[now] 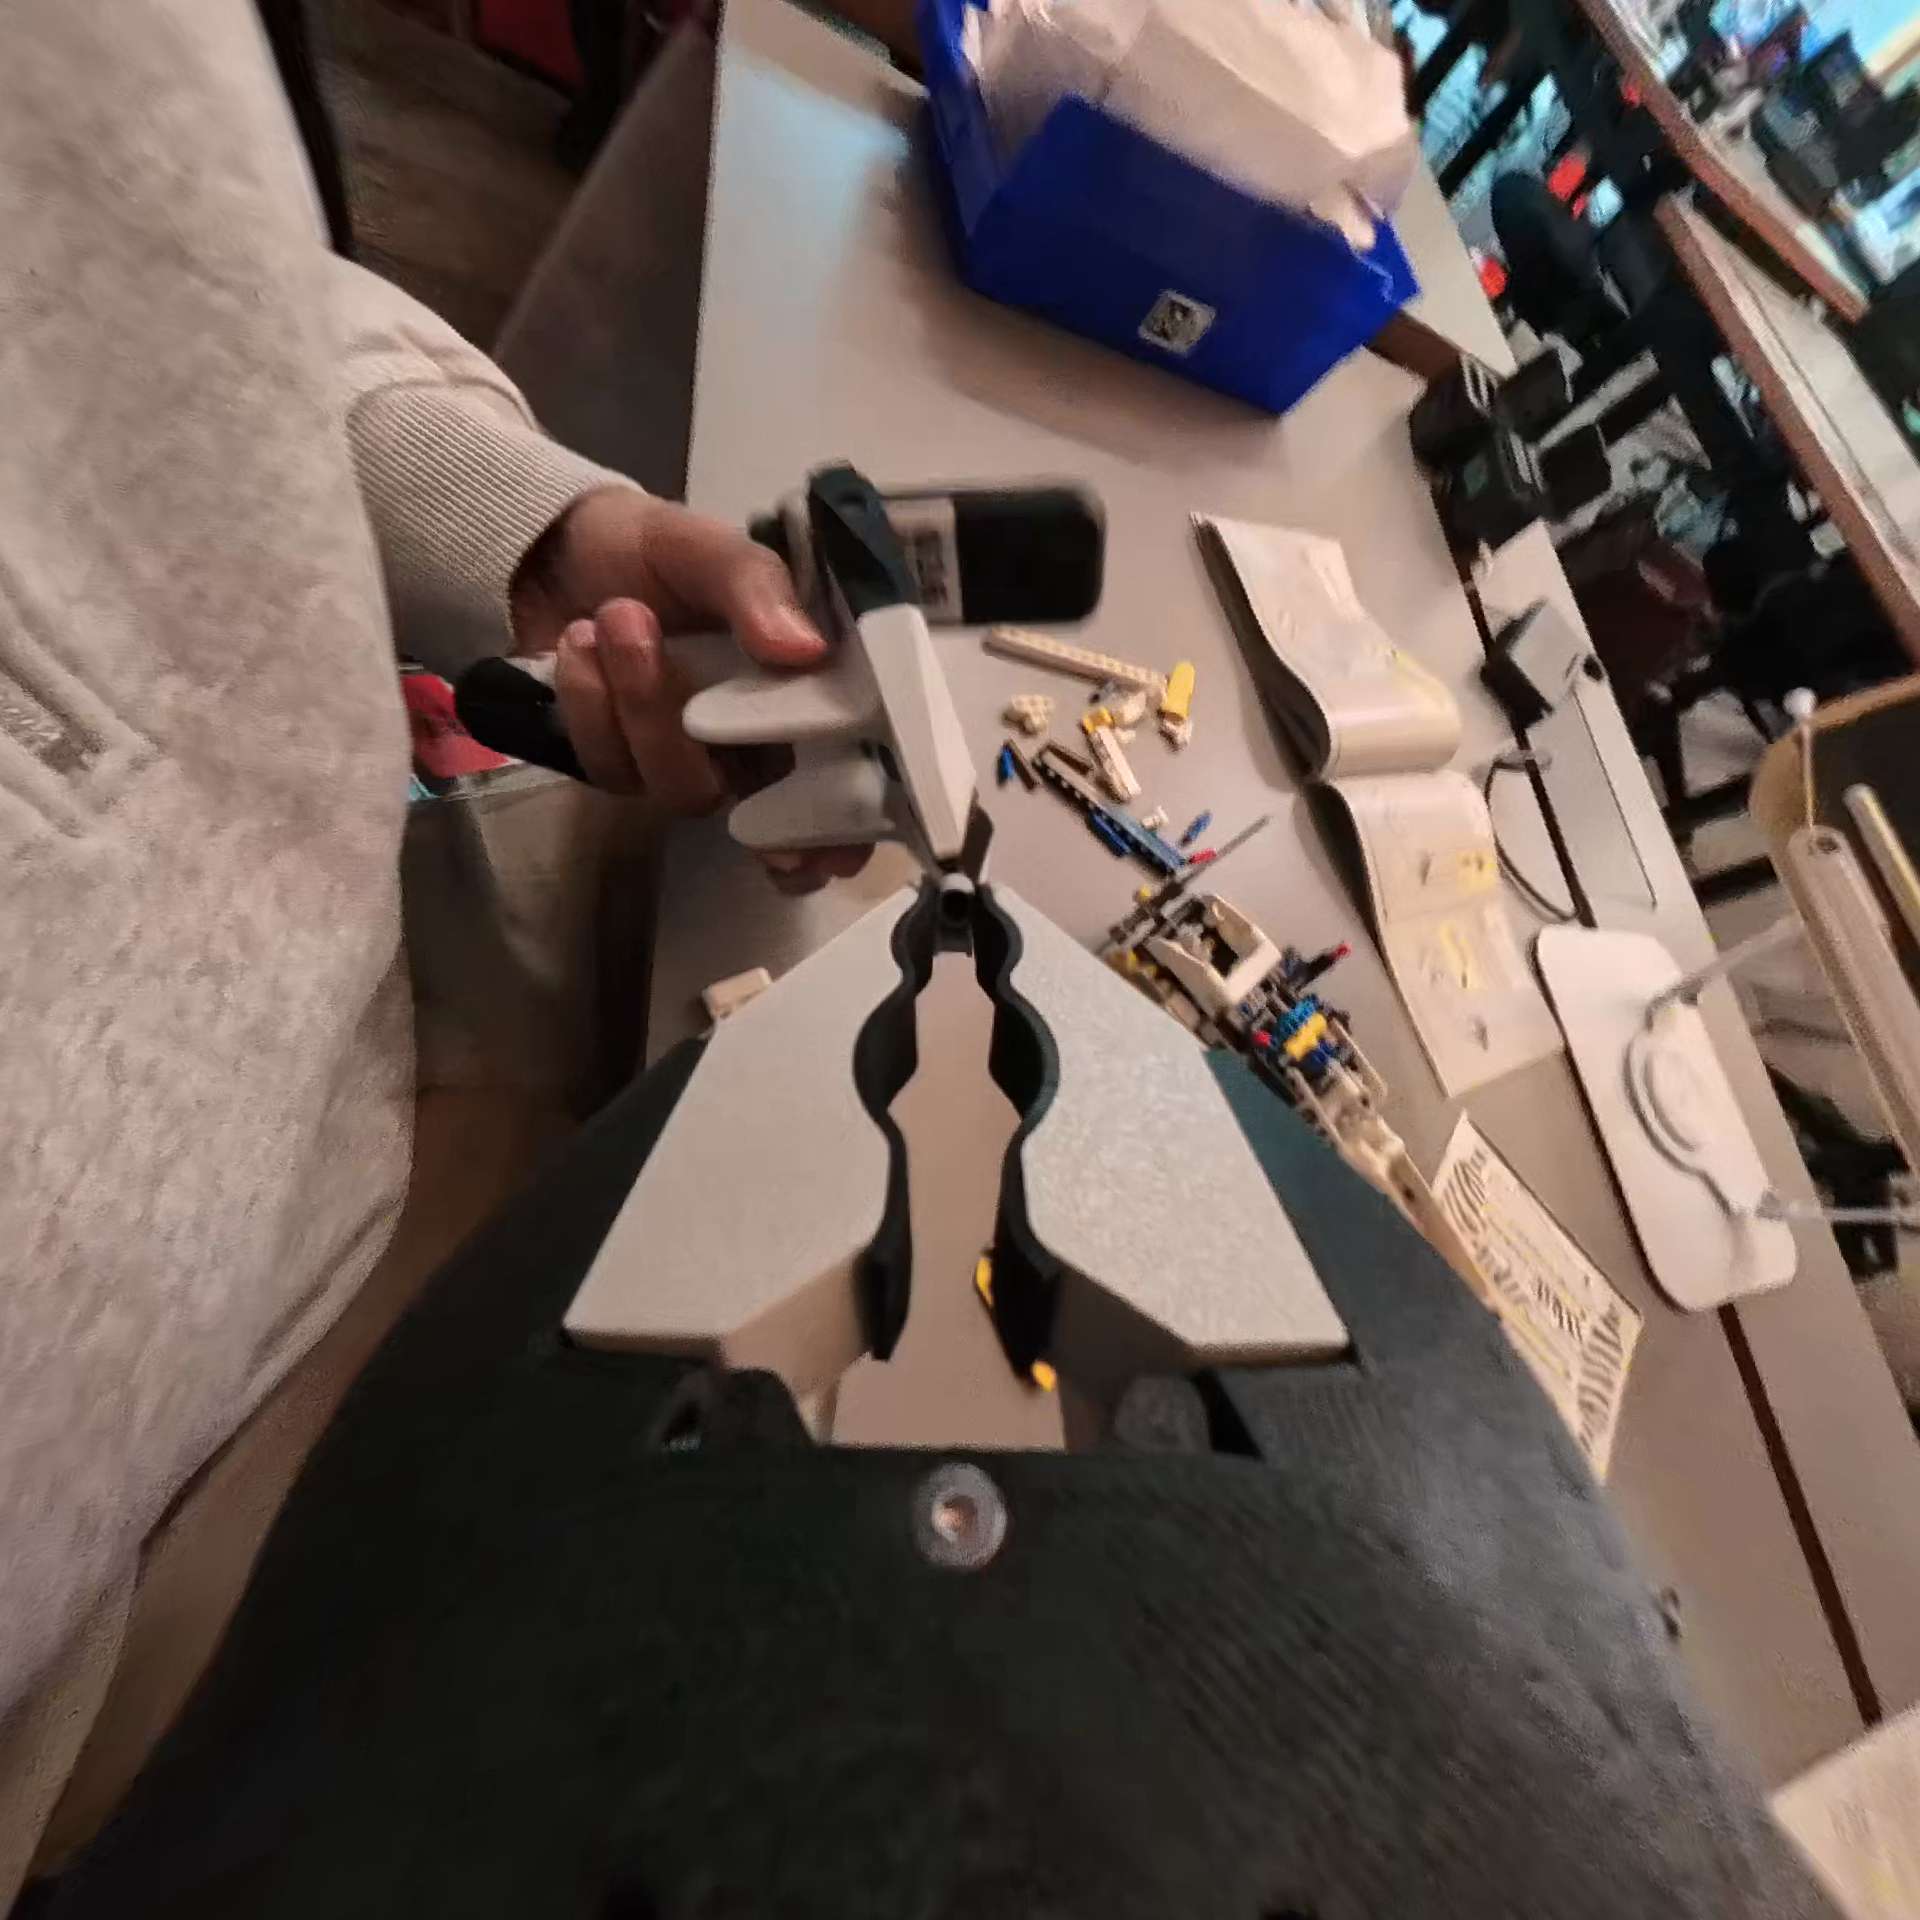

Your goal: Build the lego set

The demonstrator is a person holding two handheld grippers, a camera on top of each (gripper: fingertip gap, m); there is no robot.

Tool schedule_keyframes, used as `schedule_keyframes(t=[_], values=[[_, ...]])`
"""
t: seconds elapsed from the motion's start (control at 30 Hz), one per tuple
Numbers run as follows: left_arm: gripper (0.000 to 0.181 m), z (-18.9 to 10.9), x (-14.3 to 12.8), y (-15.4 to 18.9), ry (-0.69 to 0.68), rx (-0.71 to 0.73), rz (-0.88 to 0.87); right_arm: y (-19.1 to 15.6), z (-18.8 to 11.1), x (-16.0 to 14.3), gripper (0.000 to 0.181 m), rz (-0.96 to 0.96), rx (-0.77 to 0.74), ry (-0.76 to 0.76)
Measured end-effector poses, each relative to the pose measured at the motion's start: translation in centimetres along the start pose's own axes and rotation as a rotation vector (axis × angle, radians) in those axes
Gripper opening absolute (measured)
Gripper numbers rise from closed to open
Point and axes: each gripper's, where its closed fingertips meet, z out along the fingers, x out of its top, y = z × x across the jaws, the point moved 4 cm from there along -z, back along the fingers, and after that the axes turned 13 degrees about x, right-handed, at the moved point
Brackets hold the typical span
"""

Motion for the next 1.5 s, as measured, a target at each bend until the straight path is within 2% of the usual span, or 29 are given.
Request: schedule_keyframes(t=[0.07,0.13,0.23,0.27,0.33,0.47,0.6,1.3,1.37,1.4,1.5], values=[[0.018,-0.7,0.7,-0.6,0.03,0.198,0.183,0.8,-0.5,-0.7,0.006,0.059,-0.024,-0.053],[0.031,-1.4,1.1,-2.0,0.016,0.457,0.381,1.4,-0.6,-2.3,0.006,0.14,-0.008,-0.141],[0.044,-1.8,0.0,-5.0,-0.129,0.77,0.622,1.2,0.5,-5.5,0.005,0.239,0.094,-0.277],[0.047,-1.5,-0.8,-5.9,-0.19,0.826,0.663,0.9,1.0,-6.4,0.005,0.24,0.132,-0.317],[0.052,-0.6,-2.4,-6.7,-0.277,0.85,0.696,0.2,2.0,-8.0,0.005,0.201,0.19,-0.388],[0.054,-0.1,-3.5,-8.1,-0.346,0.958,0.802,-1.4,3.5,-9.4,0.005,0.149,0.313,-0.492],[0.052,0.0,-3.6,-8.3,-0.354,0.977,0.827,-1.8,4.3,-10.0,0.006,0.134,0.383,-0.582],[0.027,0.0,-3.7,-8.6,-0.369,1.013,0.869,-1.4,5.1,-10.4,0.005,0.186,0.512,-0.712],[0.018,-0.1,-3.4,-8.7,-0.361,1.024,0.85,-1.3,5.1,-10.5,0.005,0.232,0.53,-0.707],[0.002,0.0,-3.8,-8.7,-0.395,0.993,0.825,-1.2,5.1,-10.6,0.005,0.263,0.541,-0.701],[0.0,0.0,-3.8,-8.7,-0.411,0.955,0.749,-1.1,5.0,-11.0,0.006,0.317,0.554,-0.686]])
